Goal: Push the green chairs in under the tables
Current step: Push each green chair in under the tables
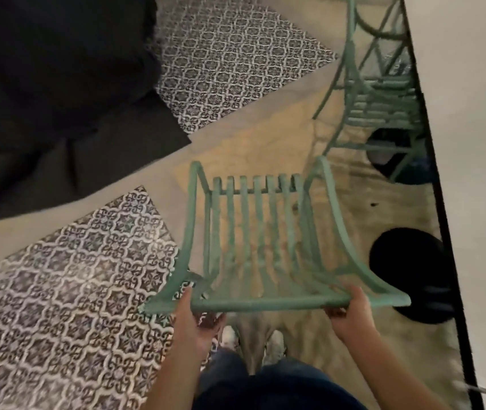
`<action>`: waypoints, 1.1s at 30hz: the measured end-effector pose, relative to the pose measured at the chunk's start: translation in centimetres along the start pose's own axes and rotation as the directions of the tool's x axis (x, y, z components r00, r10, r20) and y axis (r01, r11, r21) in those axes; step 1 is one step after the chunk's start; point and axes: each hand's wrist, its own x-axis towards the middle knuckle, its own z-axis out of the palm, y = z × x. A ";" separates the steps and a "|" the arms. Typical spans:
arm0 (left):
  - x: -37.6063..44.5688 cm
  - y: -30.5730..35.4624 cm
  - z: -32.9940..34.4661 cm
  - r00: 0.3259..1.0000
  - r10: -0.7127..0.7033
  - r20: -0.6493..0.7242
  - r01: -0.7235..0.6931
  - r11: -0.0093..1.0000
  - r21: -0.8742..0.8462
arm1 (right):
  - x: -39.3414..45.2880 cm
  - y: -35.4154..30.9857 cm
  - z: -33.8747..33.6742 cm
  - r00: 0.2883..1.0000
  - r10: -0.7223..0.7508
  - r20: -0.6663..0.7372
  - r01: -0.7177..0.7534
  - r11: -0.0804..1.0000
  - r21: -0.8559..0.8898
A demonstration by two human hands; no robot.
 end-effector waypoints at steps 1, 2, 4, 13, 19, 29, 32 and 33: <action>0.1 0.0 0.4 1.000 -0.016 -0.008 0.016 1.000 -0.004 | 0.2 0.0 0.2 1.000 0.002 -0.012 -0.002 1.000 0.012; 0.1 0.0 0.9 0.999 -0.045 -0.017 0.045 0.999 -0.029 | 0.2 -0.1 0.3 1.000 0.002 -0.028 -0.001 0.999 0.032; 0.6 0.0 1.2 0.996 -0.067 -0.061 0.066 0.997 -0.030 | 0.3 -0.2 0.4 0.999 0.004 -0.040 -0.002 0.998 0.056; 1.6 1.1 1.3 0.991 -0.051 -0.126 0.042 0.997 -0.071 | 0.7 0.5 0.4 0.996 0.060 -0.068 -0.050 0.988 0.146; 2.8 3.6 2.0 0.992 -0.074 -0.103 0.074 0.997 -0.009 | -0.3 1.6 2.0 0.991 0.047 -0.125 -0.027 0.987 0.160; 7.3 13.9 2.8 0.993 -0.110 0.030 0.096 0.949 0.301 | -2.6 9.0 6.8 0.978 0.026 -0.205 0.025 0.971 0.239; 8.5 16.9 3.6 0.989 -0.128 0.077 0.092 0.929 0.359 | -3.0 10.9 9.0 0.975 0.011 -0.220 0.060 0.948 0.312; 8.8 18.2 3.9 0.988 -0.132 0.080 0.091 0.917 0.388 | -3.2 11.6 9.9 0.975 0.011 -0.221 0.068 0.935 0.348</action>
